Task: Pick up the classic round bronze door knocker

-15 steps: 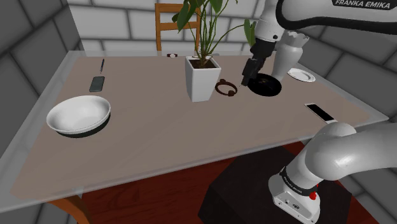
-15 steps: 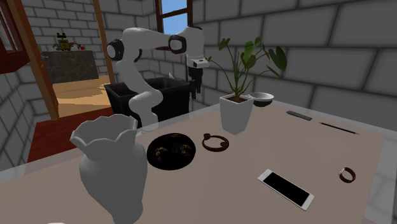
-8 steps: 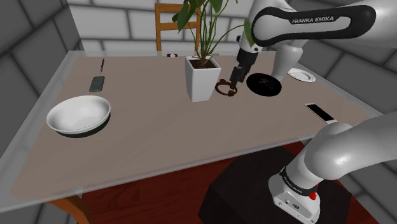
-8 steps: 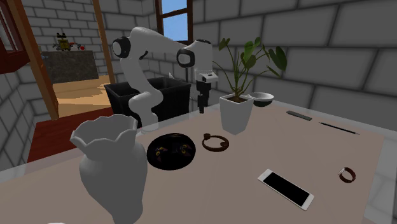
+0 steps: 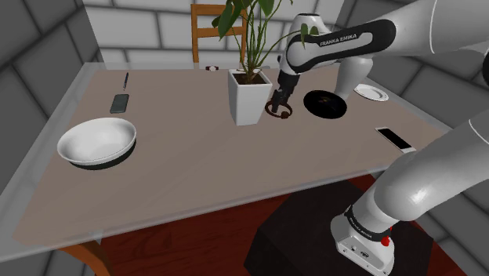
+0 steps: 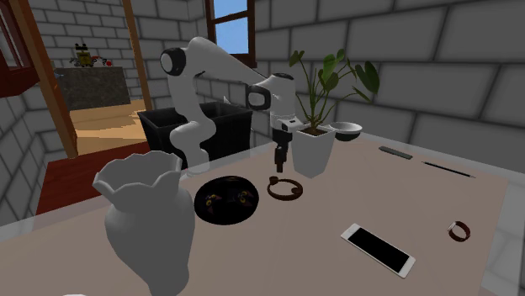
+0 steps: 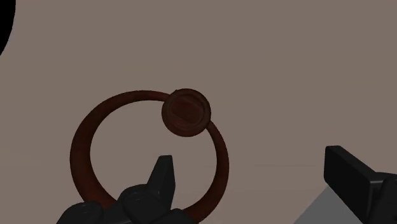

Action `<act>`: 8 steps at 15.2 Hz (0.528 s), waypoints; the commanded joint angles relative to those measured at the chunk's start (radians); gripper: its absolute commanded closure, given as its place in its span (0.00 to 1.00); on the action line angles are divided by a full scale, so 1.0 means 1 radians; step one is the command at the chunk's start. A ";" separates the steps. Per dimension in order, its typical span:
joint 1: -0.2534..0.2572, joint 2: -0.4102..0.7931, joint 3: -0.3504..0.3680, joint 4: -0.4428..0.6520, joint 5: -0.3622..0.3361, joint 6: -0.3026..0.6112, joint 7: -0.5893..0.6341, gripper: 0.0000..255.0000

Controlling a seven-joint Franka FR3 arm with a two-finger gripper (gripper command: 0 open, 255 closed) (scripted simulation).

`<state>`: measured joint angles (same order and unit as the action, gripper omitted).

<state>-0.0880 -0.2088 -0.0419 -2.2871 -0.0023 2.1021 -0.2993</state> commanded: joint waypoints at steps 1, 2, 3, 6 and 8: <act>-0.005 0.076 -0.007 0.038 -0.007 0.044 -0.014 0.00; -0.005 0.081 -0.007 0.030 -0.006 0.058 -0.014 0.00; -0.005 0.087 -0.007 0.022 -0.006 0.071 -0.014 0.00; -0.005 0.106 -0.008 0.000 -0.005 0.112 -0.015 0.00; -0.005 0.119 -0.008 -0.014 -0.005 0.140 -0.015 0.00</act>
<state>-0.0943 -0.0950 -0.0509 -2.2908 -0.0072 2.2255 -0.3165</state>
